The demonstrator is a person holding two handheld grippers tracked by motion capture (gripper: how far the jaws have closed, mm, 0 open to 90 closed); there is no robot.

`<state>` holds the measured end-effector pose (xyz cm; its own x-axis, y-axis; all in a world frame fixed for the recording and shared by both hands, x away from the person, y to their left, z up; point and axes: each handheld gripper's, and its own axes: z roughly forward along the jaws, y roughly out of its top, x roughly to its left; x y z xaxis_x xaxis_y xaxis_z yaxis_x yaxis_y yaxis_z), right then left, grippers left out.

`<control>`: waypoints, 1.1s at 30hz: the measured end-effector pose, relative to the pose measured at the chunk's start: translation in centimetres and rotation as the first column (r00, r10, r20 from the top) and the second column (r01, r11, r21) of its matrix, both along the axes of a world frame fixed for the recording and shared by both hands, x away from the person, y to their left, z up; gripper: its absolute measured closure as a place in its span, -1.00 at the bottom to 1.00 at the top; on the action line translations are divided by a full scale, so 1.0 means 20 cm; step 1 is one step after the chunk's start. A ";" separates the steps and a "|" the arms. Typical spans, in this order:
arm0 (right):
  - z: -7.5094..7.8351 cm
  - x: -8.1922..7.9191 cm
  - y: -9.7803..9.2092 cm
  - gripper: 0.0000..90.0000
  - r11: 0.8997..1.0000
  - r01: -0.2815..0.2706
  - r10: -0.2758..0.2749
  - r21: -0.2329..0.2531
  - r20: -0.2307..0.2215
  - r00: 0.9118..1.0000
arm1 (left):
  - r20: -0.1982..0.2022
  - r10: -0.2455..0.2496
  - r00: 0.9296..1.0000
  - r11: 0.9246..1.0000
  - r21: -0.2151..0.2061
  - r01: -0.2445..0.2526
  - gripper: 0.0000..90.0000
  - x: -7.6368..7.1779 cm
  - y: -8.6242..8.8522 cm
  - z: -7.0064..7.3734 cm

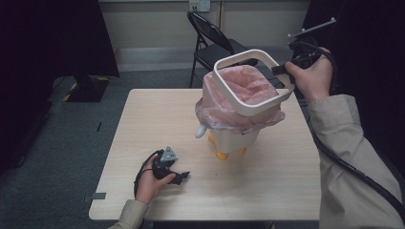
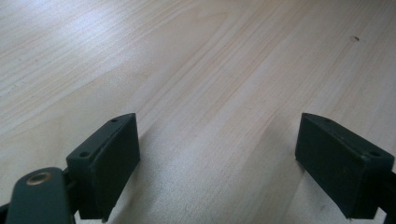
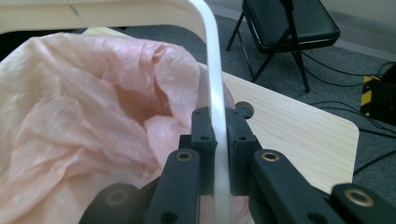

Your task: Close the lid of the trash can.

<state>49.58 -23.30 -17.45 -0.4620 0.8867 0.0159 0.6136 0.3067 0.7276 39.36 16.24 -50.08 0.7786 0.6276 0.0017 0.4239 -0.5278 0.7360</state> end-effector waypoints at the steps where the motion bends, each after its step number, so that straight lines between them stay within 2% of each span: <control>1: -0.01 0.02 0.03 0.88 1.000 0.014 -0.014 -0.003 -0.009 1.000 | 0.001 -0.004 1.000 1.000 0.004 0.004 -0.71 0.00 0.00 0.00; 5: -0.04 0.05 0.06 0.88 0.999 0.034 -0.034 -0.004 -0.017 0.999 | 0.001 -0.006 1.000 1.000 0.000 0.006 -0.71 0.00 0.00 0.00; 8: -0.07 0.08 0.08 0.88 0.998 0.051 -0.052 -0.043 -0.032 0.998 | 0.001 -0.006 1.000 1.000 0.000 0.006 -0.71 0.00 0.00 0.00; 11: -0.09 0.08 0.08 0.88 0.996 0.069 -0.070 -0.057 -0.032 0.997 | -0.001 -0.007 1.000 1.000 -0.004 0.007 -0.71 0.00 0.00 0.00; 16: -0.12 0.06 0.07 0.88 0.997 0.075 -0.076 -0.035 -0.033 0.997 | -0.001 -0.007 1.000 1.000 -0.004 0.007 -0.71 0.00 0.00 0.00; 17: -0.13 0.06 0.08 0.88 0.996 0.077 -0.078 -0.045 -0.029 0.997 | 0.000 -0.006 1.000 1.000 -0.004 0.006 -0.72 0.00 0.00 0.00; 23: -0.11 0.05 0.09 0.88 0.995 0.088 -0.089 -0.047 -0.030 0.996 | 0.003 -0.008 1.000 1.000 0.000 0.008 -0.72 0.01 0.00 0.00; 29: -0.01 0.01 0.14 0.88 0.991 0.111 -0.112 -0.070 -0.006 0.994 | -0.001 -0.006 1.000 1.000 -0.003 0.006 -0.72 0.01 -0.01 0.00; 33: -0.03 0.01 0.18 0.88 0.987 0.140 -0.142 -0.083 -0.016 0.990 | 0.000 -0.006 1.000 1.000 -0.003 0.006 -0.72 0.01 -0.01 0.00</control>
